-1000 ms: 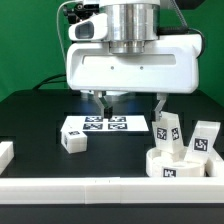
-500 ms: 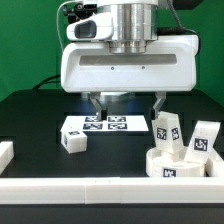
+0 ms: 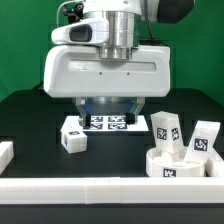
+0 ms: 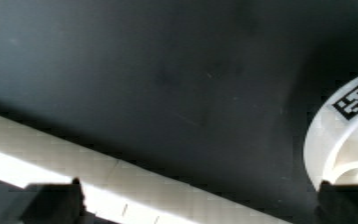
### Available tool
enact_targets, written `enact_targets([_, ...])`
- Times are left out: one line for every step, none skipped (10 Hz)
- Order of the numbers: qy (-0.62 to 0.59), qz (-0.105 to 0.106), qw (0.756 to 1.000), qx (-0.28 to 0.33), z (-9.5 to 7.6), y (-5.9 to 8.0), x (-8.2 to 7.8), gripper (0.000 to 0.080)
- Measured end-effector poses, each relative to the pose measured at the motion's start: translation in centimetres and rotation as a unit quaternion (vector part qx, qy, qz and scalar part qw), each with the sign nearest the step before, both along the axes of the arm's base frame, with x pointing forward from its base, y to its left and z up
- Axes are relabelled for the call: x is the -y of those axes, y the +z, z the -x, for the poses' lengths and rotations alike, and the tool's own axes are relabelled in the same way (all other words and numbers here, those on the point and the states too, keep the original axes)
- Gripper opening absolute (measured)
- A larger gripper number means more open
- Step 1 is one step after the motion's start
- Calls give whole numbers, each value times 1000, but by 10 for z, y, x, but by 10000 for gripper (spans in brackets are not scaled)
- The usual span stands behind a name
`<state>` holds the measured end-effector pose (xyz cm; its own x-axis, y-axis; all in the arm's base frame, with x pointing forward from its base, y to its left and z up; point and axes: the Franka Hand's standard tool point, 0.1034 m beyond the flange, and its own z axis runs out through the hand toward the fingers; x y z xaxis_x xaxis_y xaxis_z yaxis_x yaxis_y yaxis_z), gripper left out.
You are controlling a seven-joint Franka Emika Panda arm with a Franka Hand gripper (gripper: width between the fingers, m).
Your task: Assemble stool
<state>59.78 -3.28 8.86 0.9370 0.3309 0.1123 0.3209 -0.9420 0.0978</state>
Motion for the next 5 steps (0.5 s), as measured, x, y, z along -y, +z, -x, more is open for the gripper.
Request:
enact_targets([-1,0,1000,0,1,0,2,649])
enact_targets([-3,3,1000,-1,10,-5,15,649])
enact_targets([-17,4,1000,-11,26,-11,30,649])
enact_targets([-19,6,1000,-17,38,-19,42,649])
enact_targets([-19,12,1000,-17,50,-27,55,649])
